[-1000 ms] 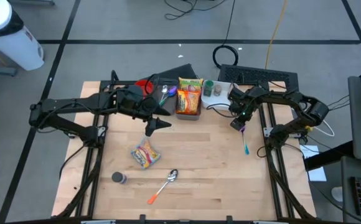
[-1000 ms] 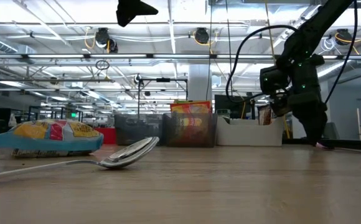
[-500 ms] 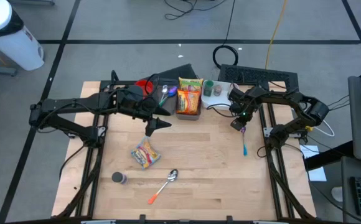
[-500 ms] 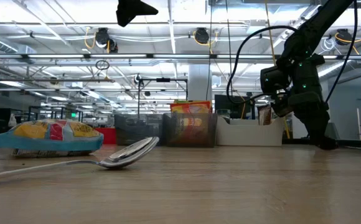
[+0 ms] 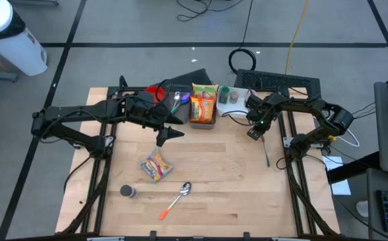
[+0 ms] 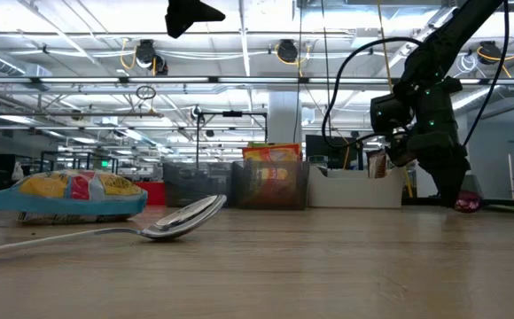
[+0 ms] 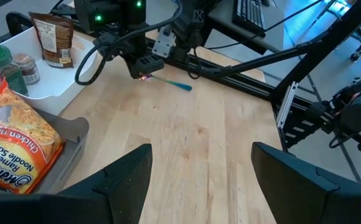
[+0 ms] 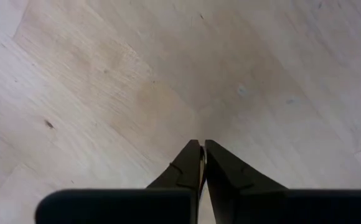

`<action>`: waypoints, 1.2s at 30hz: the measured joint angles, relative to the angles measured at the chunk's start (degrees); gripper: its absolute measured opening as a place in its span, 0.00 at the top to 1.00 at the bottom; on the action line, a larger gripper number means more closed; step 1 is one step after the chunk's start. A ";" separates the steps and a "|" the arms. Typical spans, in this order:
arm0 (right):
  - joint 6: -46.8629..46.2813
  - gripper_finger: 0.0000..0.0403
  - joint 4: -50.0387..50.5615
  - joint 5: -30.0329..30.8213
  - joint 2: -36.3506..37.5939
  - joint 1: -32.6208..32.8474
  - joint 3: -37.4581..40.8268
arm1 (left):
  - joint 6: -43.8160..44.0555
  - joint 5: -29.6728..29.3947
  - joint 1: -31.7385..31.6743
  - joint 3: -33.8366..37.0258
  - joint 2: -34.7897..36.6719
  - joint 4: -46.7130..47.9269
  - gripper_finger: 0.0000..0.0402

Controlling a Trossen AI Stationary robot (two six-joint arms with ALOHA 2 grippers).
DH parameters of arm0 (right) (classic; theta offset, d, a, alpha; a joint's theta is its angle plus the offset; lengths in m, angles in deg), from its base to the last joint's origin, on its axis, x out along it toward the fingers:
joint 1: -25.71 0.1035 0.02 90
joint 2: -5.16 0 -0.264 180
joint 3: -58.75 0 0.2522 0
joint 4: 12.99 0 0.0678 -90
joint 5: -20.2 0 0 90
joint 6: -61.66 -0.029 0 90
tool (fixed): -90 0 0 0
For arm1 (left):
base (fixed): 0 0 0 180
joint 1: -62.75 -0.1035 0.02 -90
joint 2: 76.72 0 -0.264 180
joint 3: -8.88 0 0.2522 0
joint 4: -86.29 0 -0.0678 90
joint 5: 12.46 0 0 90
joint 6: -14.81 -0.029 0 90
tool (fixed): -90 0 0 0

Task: Pick & Place Food Item
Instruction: Put the purple and blue spoon into the left black bin

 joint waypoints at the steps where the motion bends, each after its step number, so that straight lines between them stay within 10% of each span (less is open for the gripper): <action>1: -0.39 0.99 -0.02 -0.02 0.00 0.00 0.00 | 0.00 0.00 0.00 0.00 0.00 0.00 0.30; 21: -21.72 1.00 -13.44 -5.73 26.25 11.67 -0.04 | -1.75 0.06 -0.66 0.00 0.00 0.94 0.30; 36: -30.66 1.00 -57.19 13.90 24.73 31.73 -0.04 | 1.02 11.47 -1.18 0.07 -11.08 -4.05 0.30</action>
